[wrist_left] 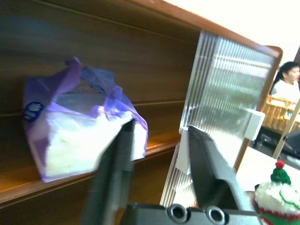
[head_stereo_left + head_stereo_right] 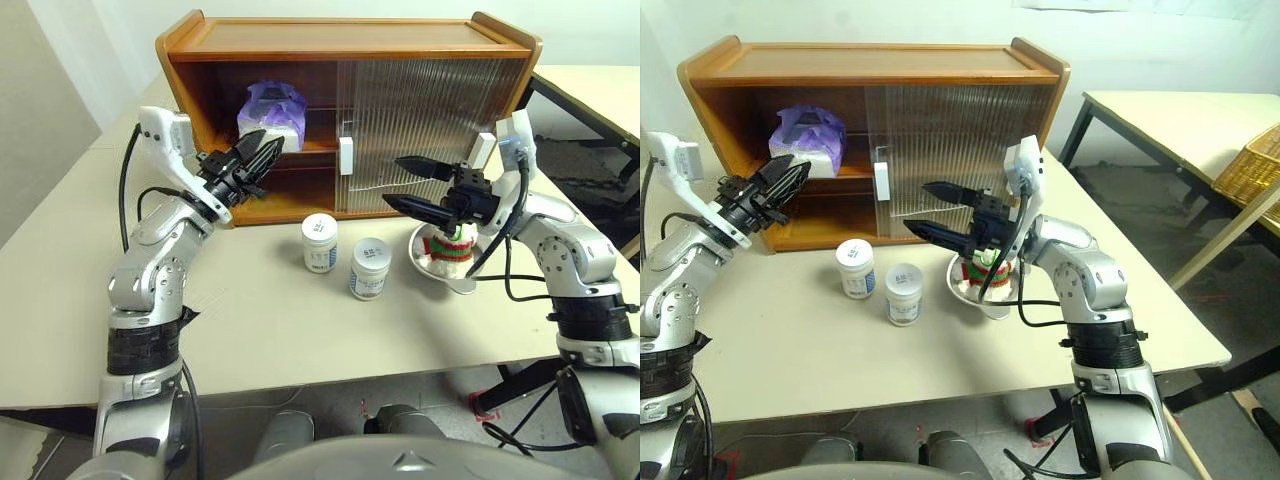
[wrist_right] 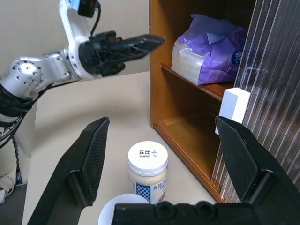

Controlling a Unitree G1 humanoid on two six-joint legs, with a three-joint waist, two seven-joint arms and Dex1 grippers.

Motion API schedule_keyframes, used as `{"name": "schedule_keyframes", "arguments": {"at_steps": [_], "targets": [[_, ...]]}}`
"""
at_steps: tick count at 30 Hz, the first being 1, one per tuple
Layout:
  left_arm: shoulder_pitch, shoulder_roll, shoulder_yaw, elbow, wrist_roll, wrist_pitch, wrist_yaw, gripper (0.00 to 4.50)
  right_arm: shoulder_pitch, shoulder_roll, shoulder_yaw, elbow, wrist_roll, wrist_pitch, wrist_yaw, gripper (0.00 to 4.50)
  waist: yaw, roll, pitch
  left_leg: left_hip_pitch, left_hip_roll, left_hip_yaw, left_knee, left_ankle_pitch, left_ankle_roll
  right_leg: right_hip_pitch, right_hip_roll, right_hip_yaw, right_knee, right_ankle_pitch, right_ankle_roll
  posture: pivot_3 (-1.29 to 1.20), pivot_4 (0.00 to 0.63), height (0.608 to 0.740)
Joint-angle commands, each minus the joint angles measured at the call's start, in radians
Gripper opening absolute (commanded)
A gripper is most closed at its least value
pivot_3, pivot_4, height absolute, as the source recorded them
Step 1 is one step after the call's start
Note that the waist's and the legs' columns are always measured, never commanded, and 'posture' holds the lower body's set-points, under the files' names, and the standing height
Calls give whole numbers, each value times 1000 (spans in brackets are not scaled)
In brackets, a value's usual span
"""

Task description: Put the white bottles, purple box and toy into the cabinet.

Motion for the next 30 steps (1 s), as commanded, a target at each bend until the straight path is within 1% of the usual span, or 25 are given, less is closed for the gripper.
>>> {"name": "schedule_keyframes", "arguments": {"at_steps": [1, 2, 3, 10, 14, 21, 24, 30], "targets": [[0, -11, -37, 80, 58, -48, 3, 696, -13, -8, -4, 7, -5, -1, 7, 4500, -1, 0, 0, 0, 0, 0, 0, 0, 0, 0, 0, 1, 0, 0, 0, -17, 0, 740], [-6, -15, -43, 98, 68, -58, 4, 272, -13, -8, -4, 9, -6, -1, 8, 4500, -1, 0, 0, 0, 0, 0, 0, 0, 0, -1, 0, 1, 0, 0, 0, -17, 0, 740], [-10, -18, -47, 110, 75, -66, 4, 29, -13, -9, -4, 9, -6, -2, 8, 4500, -1, 0, 0, -1, 1, 0, 0, 0, 0, -1, 0, 1, 0, 0, 0, -17, 0, 740], [-74, -51, -83, 232, 157, -132, 35, 29, -11, -8, -6, 12, -9, -13, 11, 4500, -2, 0, 0, -1, 0, 0, -1, 0, 0, -1, 0, 1, 0, 0, 0, -24, 0, 740], [-115, -71, -75, 292, 180, -173, 57, 29, -5, -8, -8, 9, -10, -16, 10, 4500, -3, 0, 0, -1, 0, 0, -1, 0, 0, -1, 0, -1, 0, 0, 1, -29, 0, 740], [-152, -77, -59, 388, 228, -228, 116, 29, -6, -11, -12, 6, -10, -12, 5, 4500, -6, 0, 0, -1, 0, 1, -1, 0, 0, -1, 0, -1, 0, -1, 3, -36, 0, 740], [-180, -91, -54, 440, 238, -258, 144, 29, -6, -9, -11, 1, -8, -9, 0, 4500, -5, 0, 0, -1, -1, 1, -1, 0, 0, -1, 0, -1, 0, -1, 3, -37, 0, 740], [-218, -110, -57, 513, 245, -302, 144, 29, -6, -4, -7, -11, -5, -4, -11, 4500, -6, 0, 0, -1, -1, 1, -1, 0, 0, 0, 0, 0, 0, -1, 4, -42, 0, 740]]}}
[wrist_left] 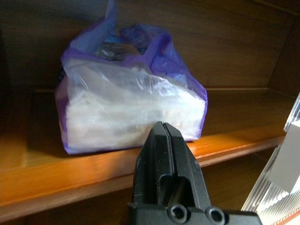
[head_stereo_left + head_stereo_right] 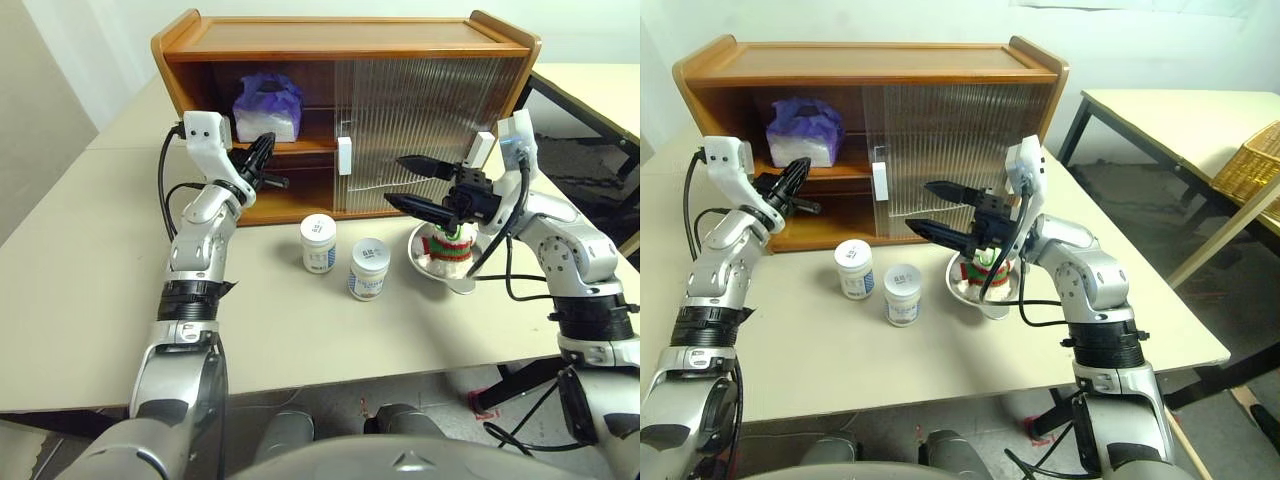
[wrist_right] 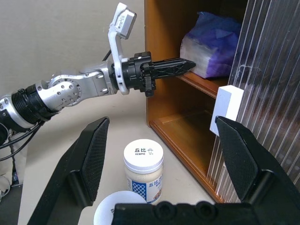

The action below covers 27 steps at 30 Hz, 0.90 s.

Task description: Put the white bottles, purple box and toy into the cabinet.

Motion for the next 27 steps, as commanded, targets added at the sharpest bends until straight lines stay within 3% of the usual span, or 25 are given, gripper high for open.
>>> {"name": "schedule_keyframes", "arguments": {"at_steps": [1, 8, 13, 16, 25, 26, 27], "targets": [[-25, -7, 5, 46, 10, -29, -2, 29, -6, 1, -4, -14, -1, 2, -7, 4500, -1, 0, 0, 0, 0, 0, 0, 0, 0, 0, 0, 0, 0, 0, 0, -42, 0, 740], [-24, -3, 5, 34, -8, -33, -30, 29, -3, -1, -6, -19, 2, 4, -13, 4500, -3, 0, 0, 0, 0, 0, 0, 0, 0, 0, 0, 0, 0, 0, 1, -46, 0, 740], [23, -7, 15, -109, -122, 4, -143, 196, -5, -2, -6, -17, 2, 6, -13, 4500, -4, 0, 0, 0, -1, 0, 0, 0, 0, 0, 0, 0, 0, -1, 2, -41, 0, 740], [44, -8, 39, -198, -178, 8, -156, 922, -7, -2, -4, -16, 2, 7, -13, 4500, -4, 0, 0, -1, -1, 0, 0, 0, 1, 0, 0, 0, -1, -1, 2, -37, 0, 740], [215, 116, 50, -447, -344, 154, -331, 4175, -14, -6, -2, -9, 3, 13, -5, 4500, -4, 0, 0, 0, -1, 0, 0, 0, 1, 0, 0, -1, 0, -1, 1, -22, 0, 740], [233, 131, 54, -459, -360, 164, -350, 4471, -14, -6, -2, -8, 3, 13, -4, 4500, -4, 0, 0, 0, -1, 0, 0, -1, 1, 0, 0, -1, 0, -1, 1, -22, 0, 740], [258, 152, 59, -469, -374, 170, -379, 4471, -14, -5, -1, -8, 2, 13, -4, 4500, -5, 0, 0, 0, 0, 0, 0, -1, 1, 0, 0, -1, 0, -1, 1, -22, 0, 740]]}}
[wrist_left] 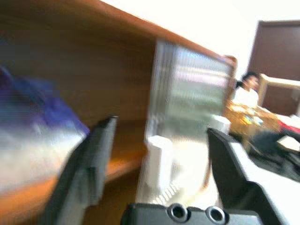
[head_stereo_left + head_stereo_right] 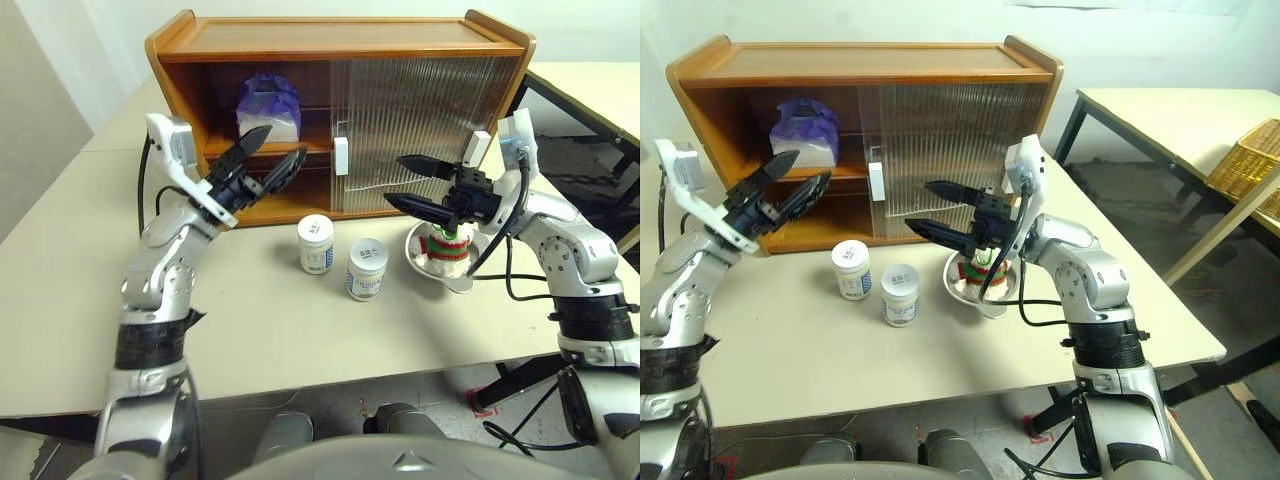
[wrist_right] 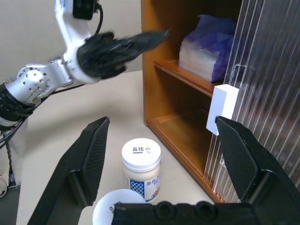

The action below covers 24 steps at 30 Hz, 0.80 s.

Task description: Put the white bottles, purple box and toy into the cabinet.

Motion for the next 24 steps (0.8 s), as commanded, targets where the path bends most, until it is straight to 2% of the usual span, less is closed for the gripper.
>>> {"name": "schedule_keyframes", "arguments": {"at_steps": [1, 6, 10, 14, 24], "targets": [[70, 59, 25, -52, -54, 31, -97, 4471, -13, -4, -1, -3, 1, 9, 6, 4500, 0, 0, 0, 0, 0, 0, 0, 0, 0, 0, 0, 0, 0, 0, 0, -18, 0, 740], [211, 144, 48, -60, -63, -1, -237, 4471, -9, -4, -1, 1, 2, 5, 13, 4500, -3, 1, 0, -1, 2, -1, -2, 0, -1, -4, -1, 2, 0, 0, -3, -16, 0, 740], [338, 195, 41, -32, -28, -60, -347, 4471, -10, -2, 0, 4, 0, 2, 16, 4500, -5, 2, -1, -7, 6, -4, -3, -1, -3, -11, -4, 2, 1, 0, -11, -18, 0, 740], [393, 186, 34, 11, -7, -94, -379, 4471, -11, -4, -1, 3, -1, 3, 19, 4500, -3, 4, -2, -16, 11, -5, -2, -1, -2, -20, 0, -1, 2, 8, -24, -21, 0, 740], [392, 106, -20, 253, 147, -326, -396, 4471, -23, -15, -2, 7, -1, 8, 31, 4500, -7, 7, -4, -15, 18, -2, -2, 0, -2, -21, 5, -1, 2, 6, -18, -14, 0, 740]]}}
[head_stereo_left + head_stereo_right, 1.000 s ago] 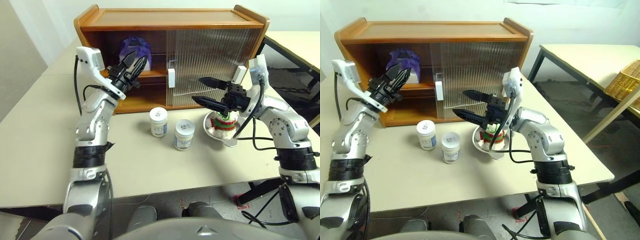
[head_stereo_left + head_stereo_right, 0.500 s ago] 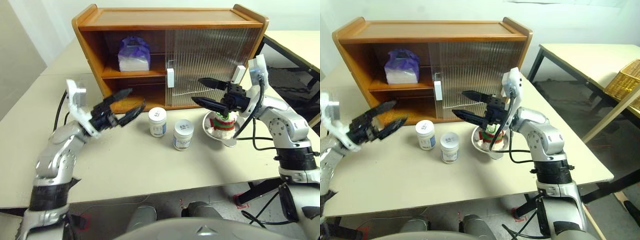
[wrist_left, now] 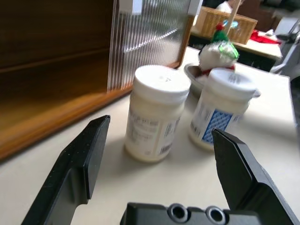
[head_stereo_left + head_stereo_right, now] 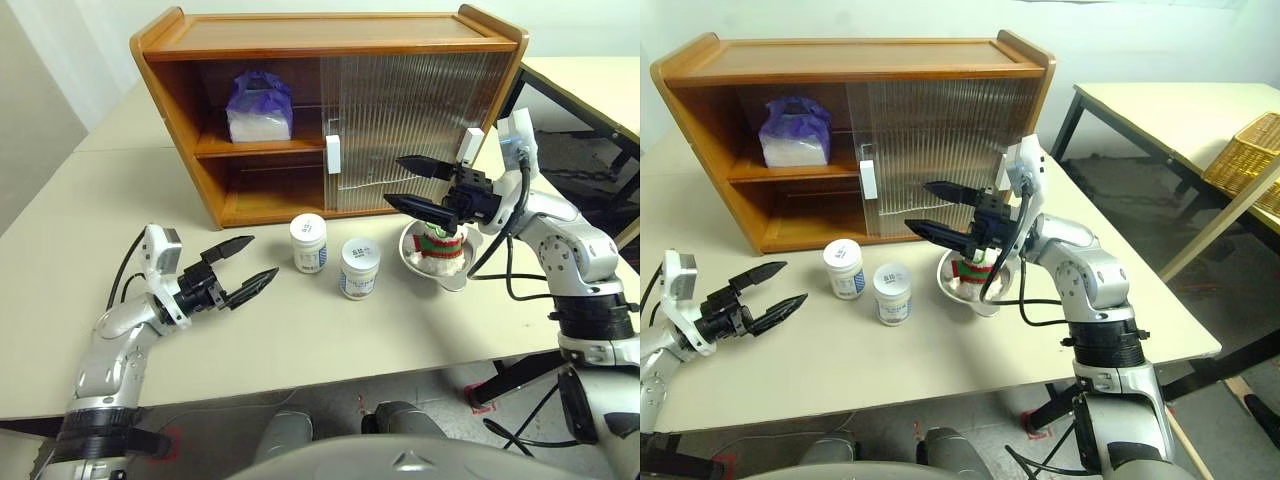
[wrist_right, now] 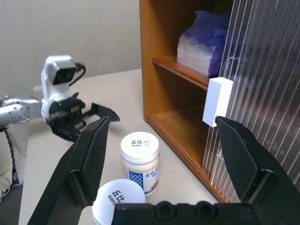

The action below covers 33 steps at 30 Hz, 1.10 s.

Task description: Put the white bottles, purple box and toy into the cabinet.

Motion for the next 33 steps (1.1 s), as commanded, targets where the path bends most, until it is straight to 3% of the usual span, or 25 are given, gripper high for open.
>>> {"name": "schedule_keyframes", "arguments": {"at_steps": [1, 11, 33], "targets": [[-21, -23, -41, 99, 58, -73, -16, 4471, -19, -14, -2, 1, 0, 10, 10, 4500, 0, 1, -1, 0, 0, 0, 0, 0, 0, 0, 0, 0, 0, 0, 0, -14, 0, 740], [-144, -87, -90, 300, 133, -166, 10, 4471, -18, -26, -6, -9, 3, 23, 10, 4500, -1, 2, -1, 0, 0, 1, 0, 0, 0, 0, 0, 0, 0, 1, 1, -28, 0, 740], [-300, -156, -158, 481, 209, -238, 27, 4471, 5, -31, -19, -49, 14, 37, -21, 4500, -11, 2, -1, 1, -1, 1, 2, 3, 3, 3, 1, 1, 0, 3, 7, -64, 0, 740]]}}
